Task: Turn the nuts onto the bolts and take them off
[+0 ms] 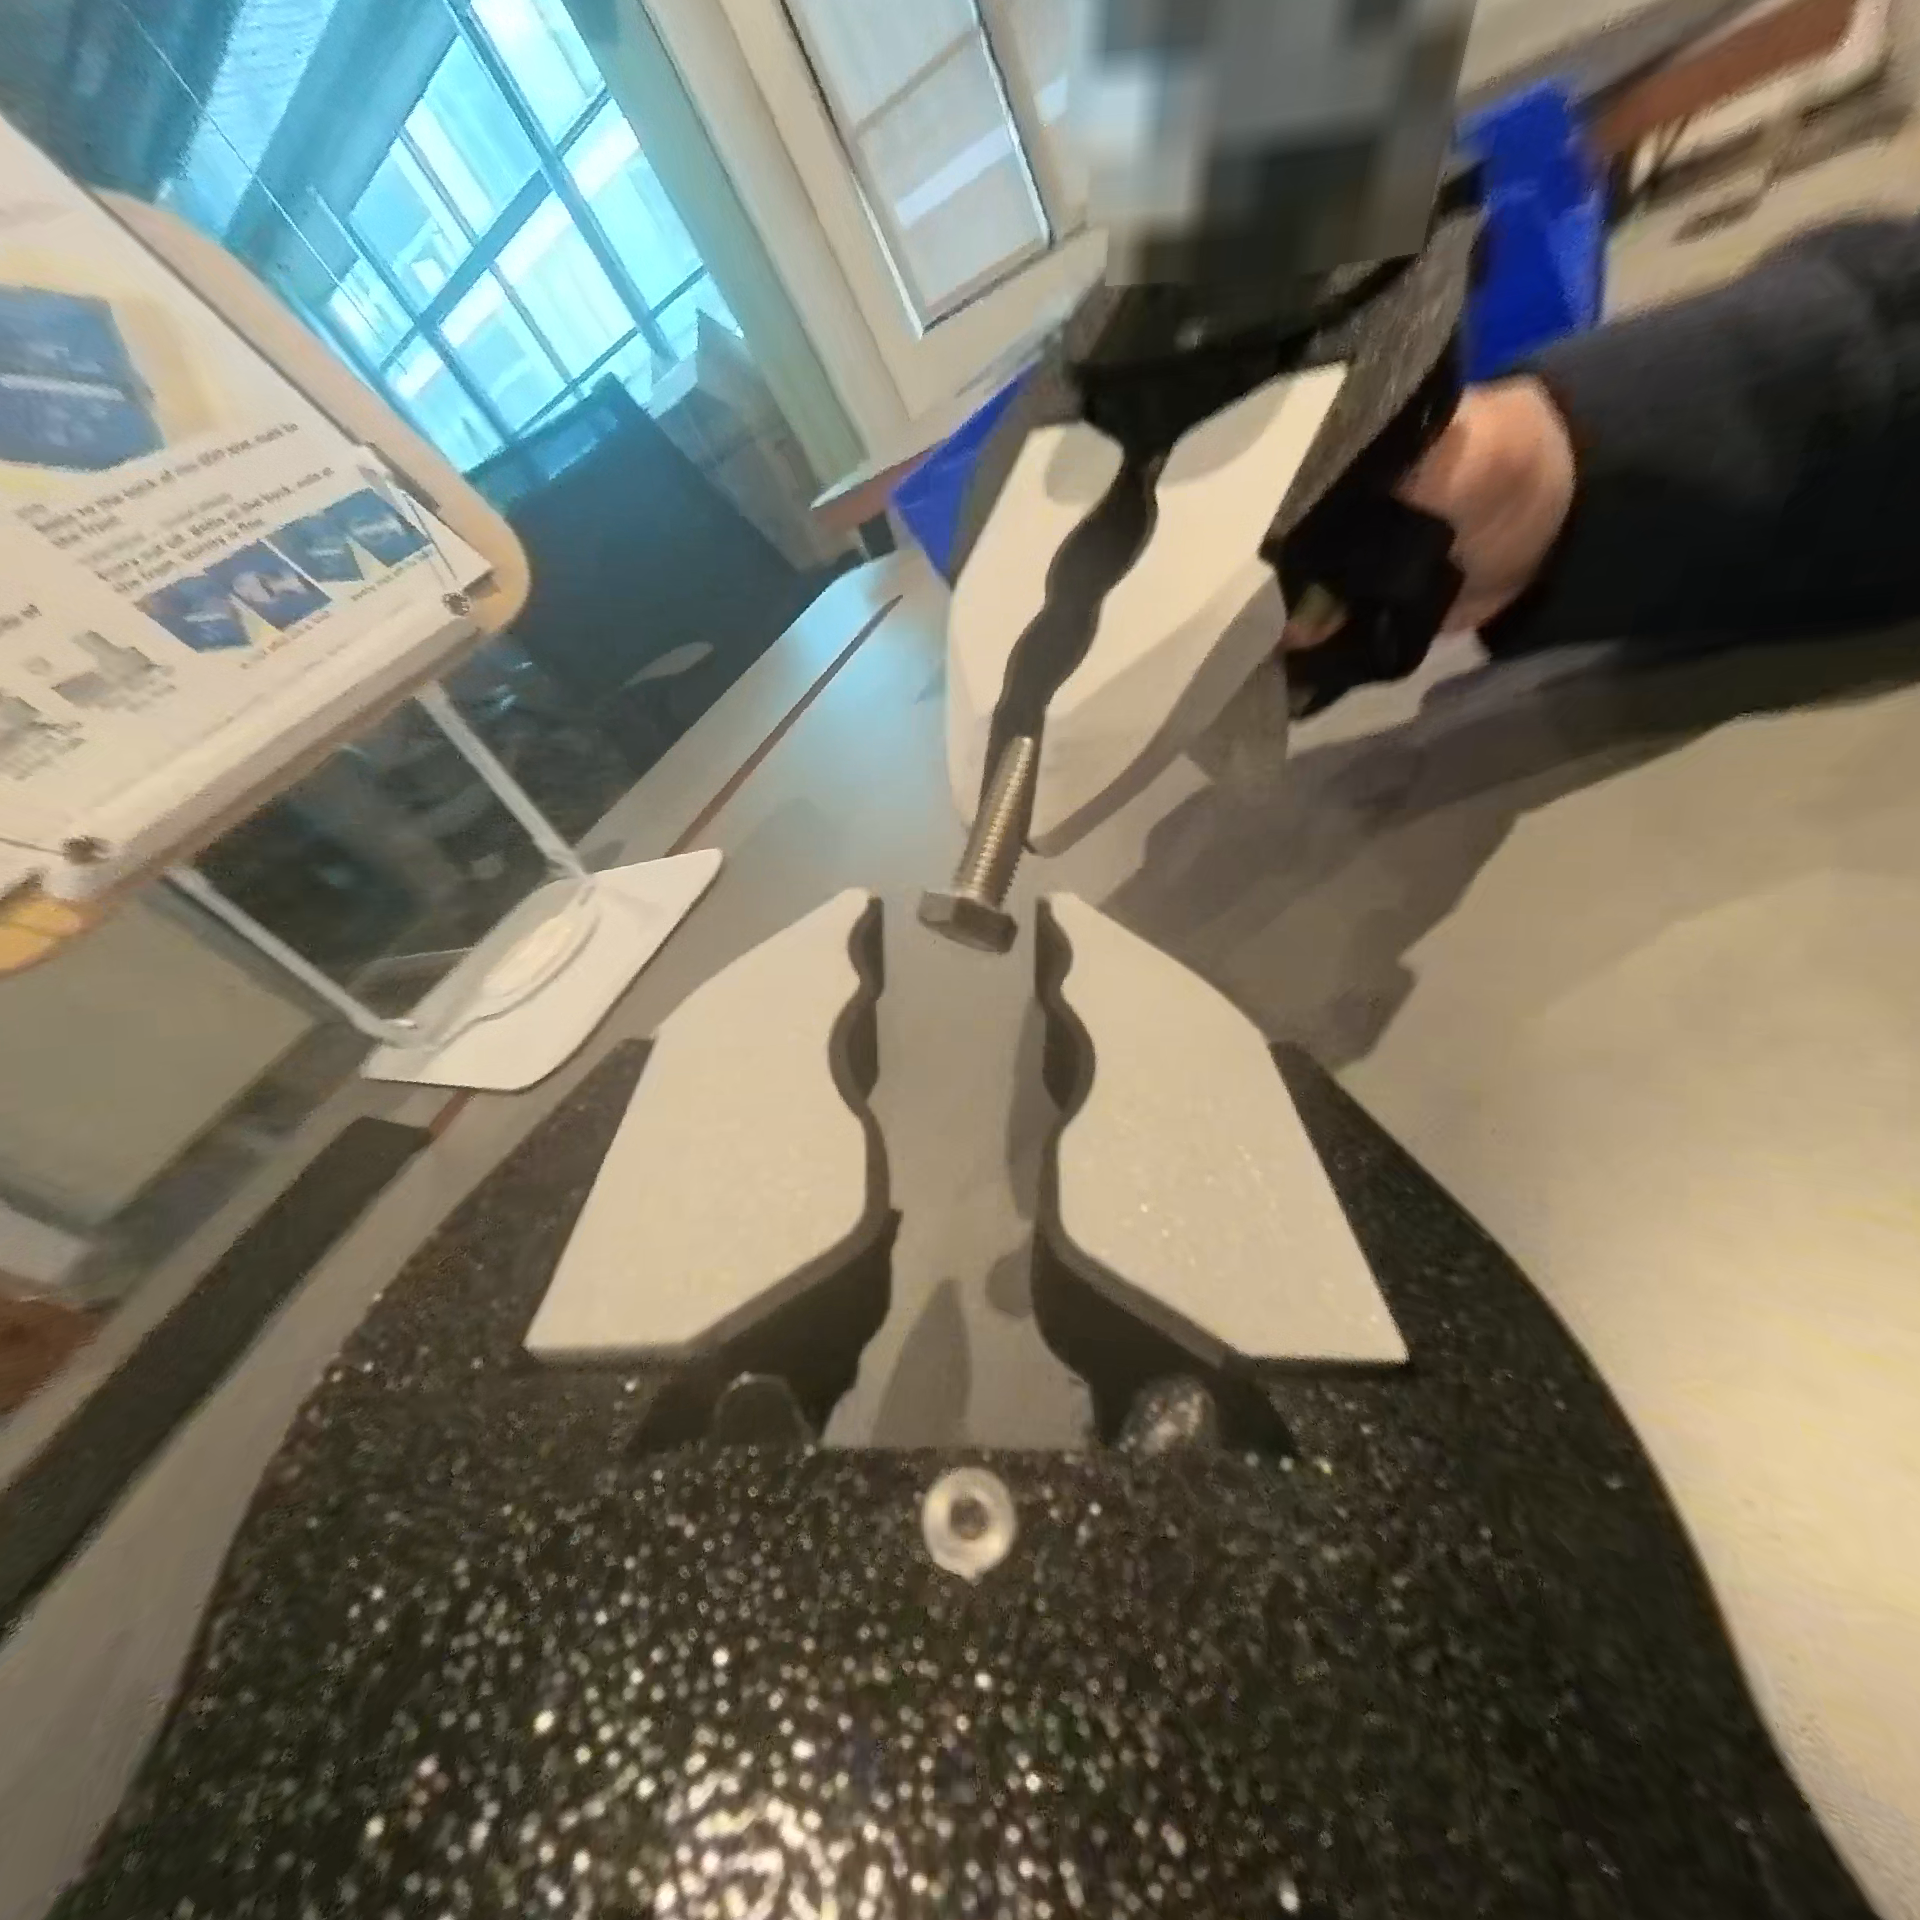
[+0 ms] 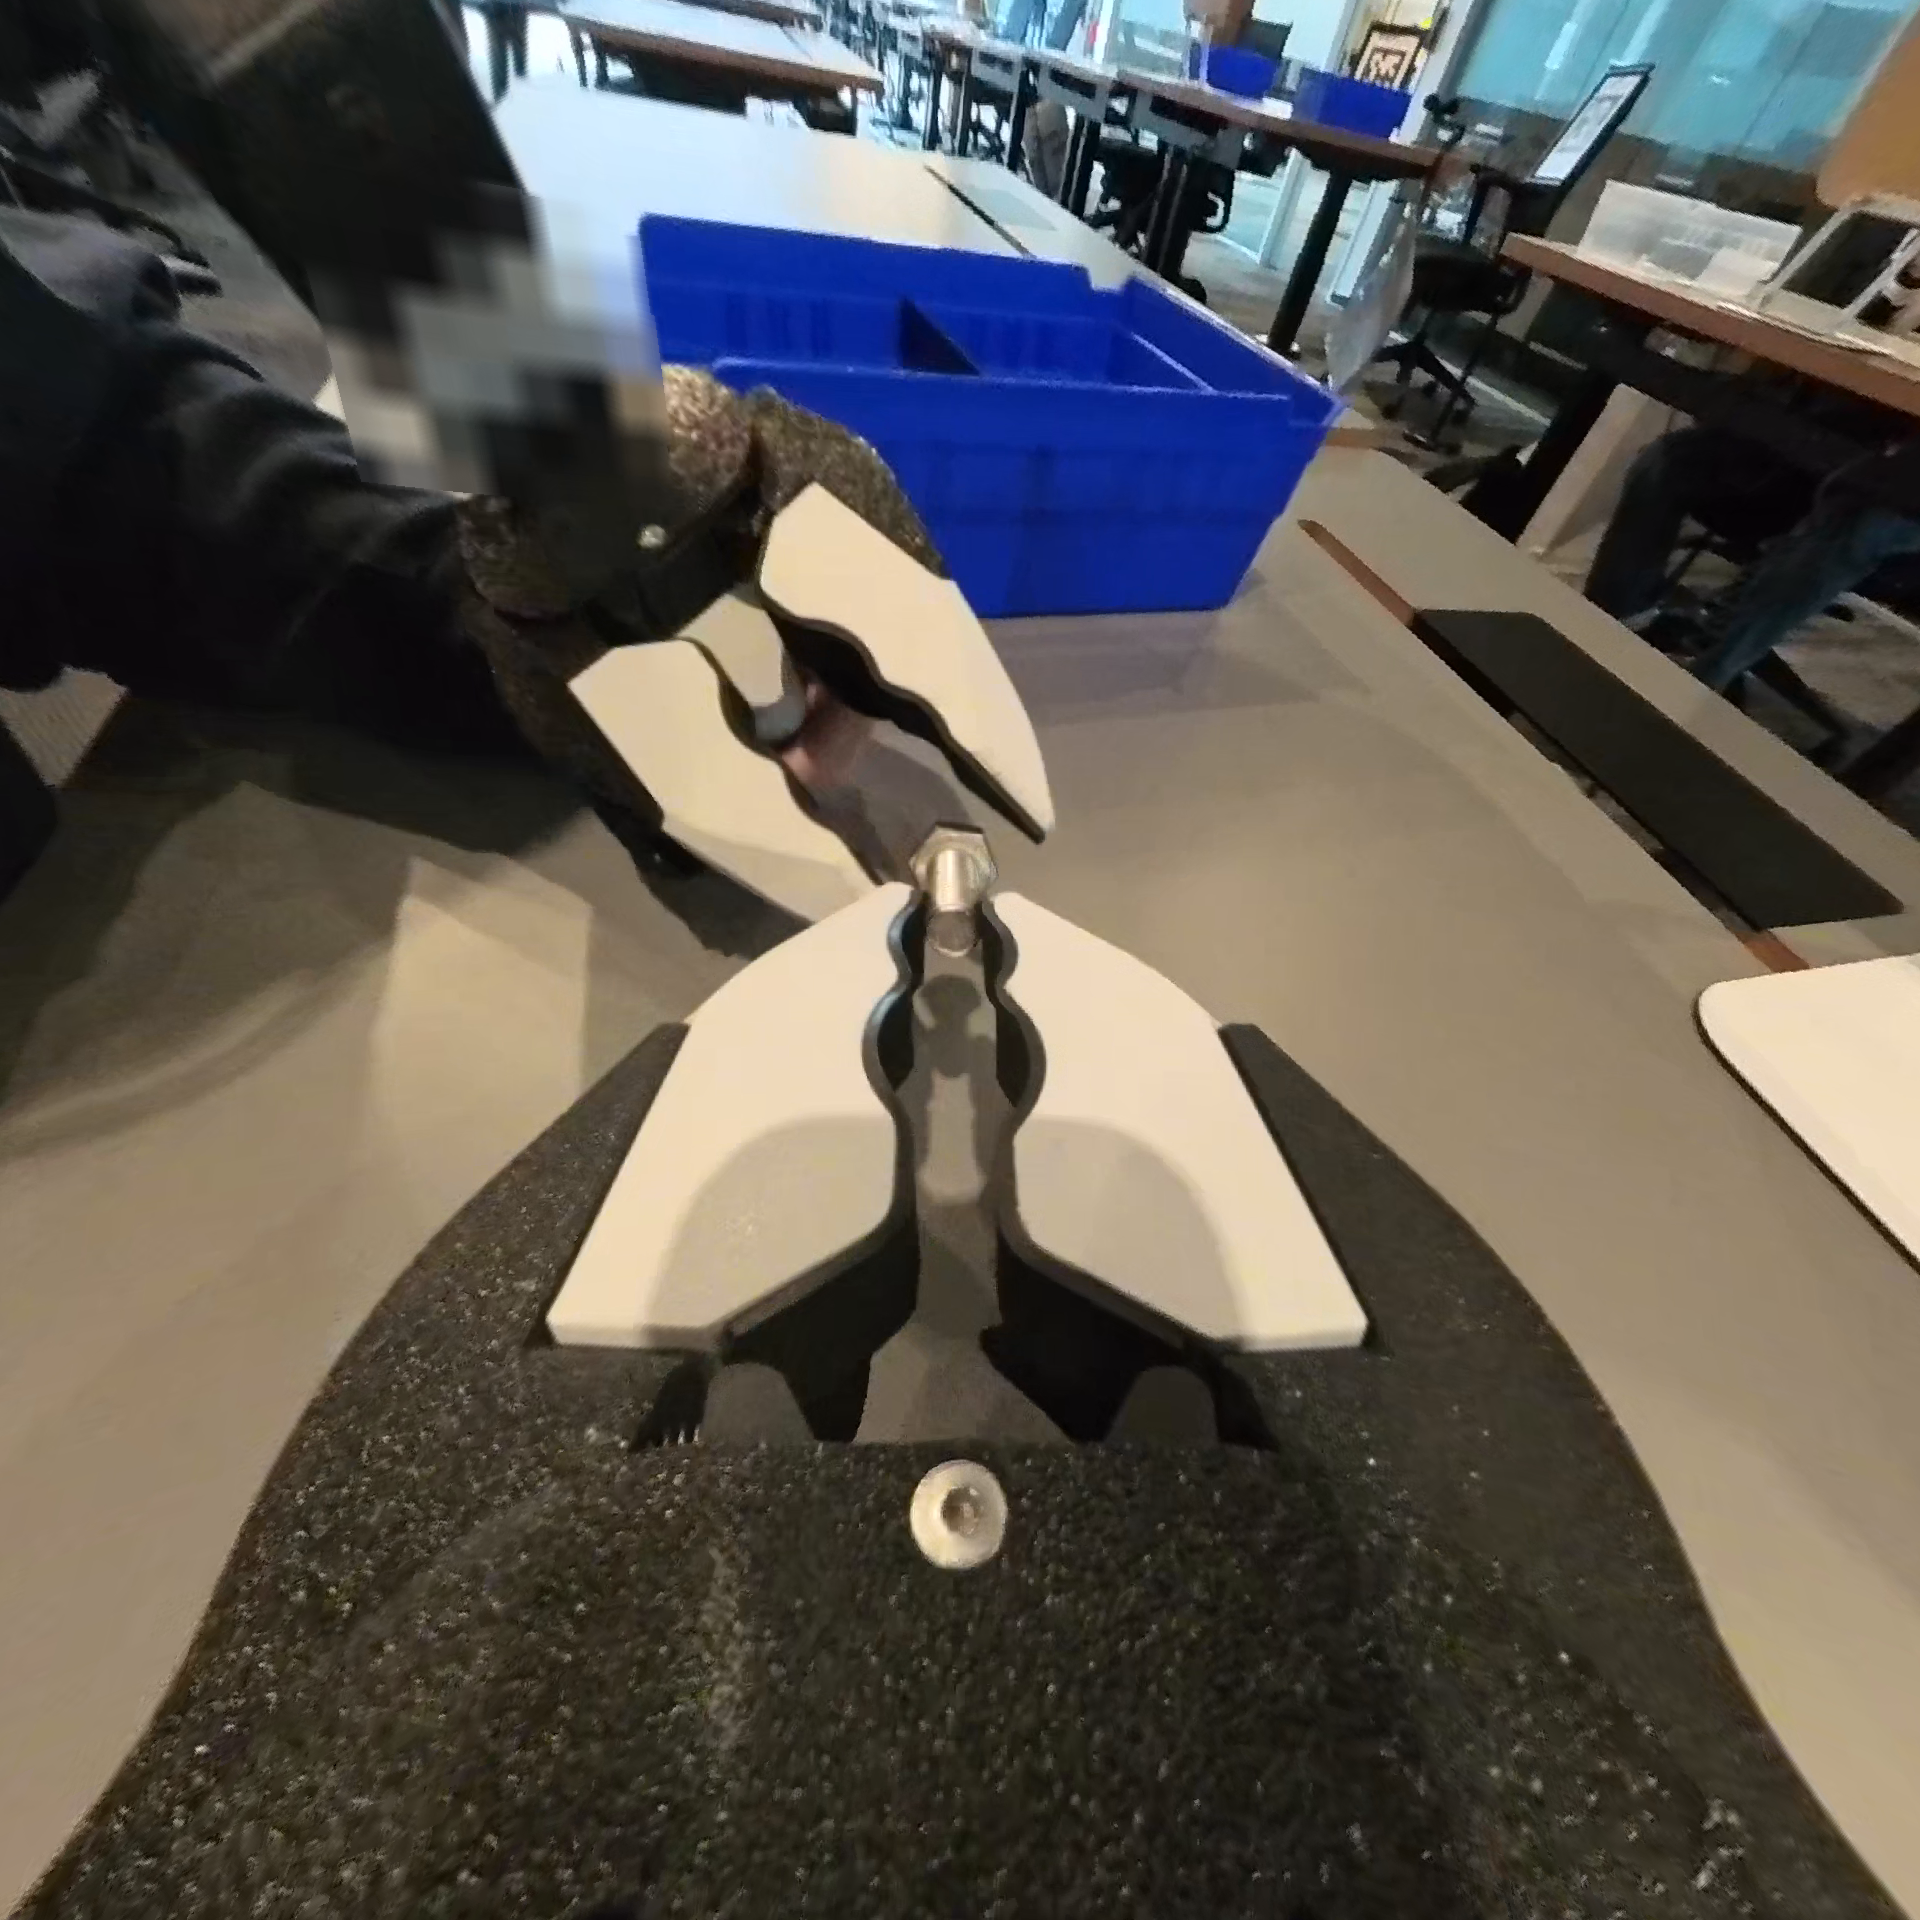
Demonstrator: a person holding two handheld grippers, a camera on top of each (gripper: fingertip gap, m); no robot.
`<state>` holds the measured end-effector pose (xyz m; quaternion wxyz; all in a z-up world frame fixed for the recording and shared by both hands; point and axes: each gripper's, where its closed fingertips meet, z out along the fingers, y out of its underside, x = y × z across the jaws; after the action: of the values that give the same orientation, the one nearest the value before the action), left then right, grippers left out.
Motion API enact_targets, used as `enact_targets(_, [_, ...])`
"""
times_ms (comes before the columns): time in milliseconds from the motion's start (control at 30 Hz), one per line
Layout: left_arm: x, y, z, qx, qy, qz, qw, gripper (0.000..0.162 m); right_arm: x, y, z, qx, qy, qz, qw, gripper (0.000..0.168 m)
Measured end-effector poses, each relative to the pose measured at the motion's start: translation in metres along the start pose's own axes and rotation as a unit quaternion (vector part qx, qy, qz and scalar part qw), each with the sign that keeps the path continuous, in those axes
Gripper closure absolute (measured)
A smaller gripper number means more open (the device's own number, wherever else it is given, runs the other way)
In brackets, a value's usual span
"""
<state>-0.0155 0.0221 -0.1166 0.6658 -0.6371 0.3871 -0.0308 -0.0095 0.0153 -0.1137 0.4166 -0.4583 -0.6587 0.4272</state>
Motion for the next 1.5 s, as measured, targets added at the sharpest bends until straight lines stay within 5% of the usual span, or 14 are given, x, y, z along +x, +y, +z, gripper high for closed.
enact_targets(433, [0.009, 0.019, 0.008, -0.084, -0.016, 0.111, 0.99, 0.144, -0.004, 0.016, 0.007, -0.071, 0.015, -0.045, 0.996, 0.158])
enact_targets(667, [0.001, 0.016, 0.007, -0.077, -0.012, 0.008, 0.997, 0.144, 0.01, 0.013, 0.001, -0.055, 0.043, -0.027, 0.997, 0.148])
enact_targets(967, [-0.012, 0.016, 0.001, -0.032, 0.027, -0.164, 0.985, 0.144, 0.024, 0.07, -0.023, -0.196, 0.016, 0.019, 0.98, 0.142])
enact_targets(1500, [-0.004, 0.006, -0.002, 0.015, 0.082, -0.188, 0.979, 0.144, 0.024, 0.097, -0.002, -0.239, 0.017, 0.103, 0.965, 0.144])
